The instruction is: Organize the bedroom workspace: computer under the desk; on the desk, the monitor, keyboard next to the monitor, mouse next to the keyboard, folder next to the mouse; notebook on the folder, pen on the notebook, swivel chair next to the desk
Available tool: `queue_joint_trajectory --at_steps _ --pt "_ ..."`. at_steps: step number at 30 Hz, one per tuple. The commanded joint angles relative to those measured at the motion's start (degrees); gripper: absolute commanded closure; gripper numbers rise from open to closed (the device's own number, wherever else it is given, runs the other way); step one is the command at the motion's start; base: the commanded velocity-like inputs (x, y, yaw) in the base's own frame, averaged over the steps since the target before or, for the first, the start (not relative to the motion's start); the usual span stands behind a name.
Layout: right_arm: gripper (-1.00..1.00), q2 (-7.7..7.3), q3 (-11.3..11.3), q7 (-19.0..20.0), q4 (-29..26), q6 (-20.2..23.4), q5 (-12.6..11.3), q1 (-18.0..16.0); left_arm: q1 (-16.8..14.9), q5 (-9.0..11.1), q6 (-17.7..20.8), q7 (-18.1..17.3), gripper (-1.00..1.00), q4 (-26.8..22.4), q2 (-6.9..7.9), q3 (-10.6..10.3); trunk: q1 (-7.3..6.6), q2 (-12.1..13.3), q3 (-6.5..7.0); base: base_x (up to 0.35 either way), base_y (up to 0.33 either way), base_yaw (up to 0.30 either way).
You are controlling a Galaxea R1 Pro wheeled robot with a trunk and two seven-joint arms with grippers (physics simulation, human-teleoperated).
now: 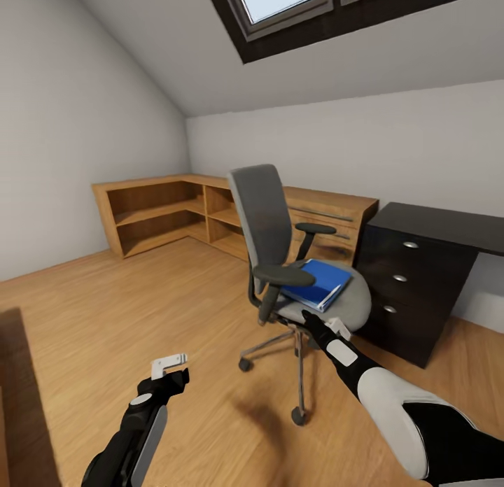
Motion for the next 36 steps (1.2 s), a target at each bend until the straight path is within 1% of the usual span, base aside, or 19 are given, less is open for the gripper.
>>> queue_joint_trajectory --at_steps 1,6,17,25,36 --pt "-1.0 0.02 -0.2 0.3 0.1 -0.2 -0.2 -0.1 0.0 0.6 0.2 0.3 -1.0 -0.1 -0.02 0.0 -0.01 0.0 -0.06 0.0 0.0 0.204" --pt "-1.0 -0.02 -0.2 0.3 0.1 -0.2 -0.2 -0.1 0.0 0.6 0.2 0.3 -1.0 -0.1 -0.02 0.0 -0.01 0.0 -0.06 0.0 0.0 0.091" --pt "-1.0 -0.05 -0.2 0.4 0.1 -0.2 -0.2 -0.1 0.0 0.6 0.2 0.3 -1.0 -0.1 -0.02 0.0 -0.01 0.0 -0.06 -0.003 0.0 0.007" --pt "-1.0 -0.07 -0.2 0.4 0.1 -0.2 -0.2 -0.1 0.0 0.6 0.2 0.3 -1.0 -0.1 -0.02 0.0 -0.01 0.0 -0.06 -0.191 0.0 0.0" --pt "-1.0 -0.07 -0.2 0.4 0.1 -0.2 -0.2 -0.1 0.0 0.6 0.2 0.3 -1.0 -0.1 -0.02 0.0 -0.01 0.0 -0.06 -0.022 0.0 0.0"
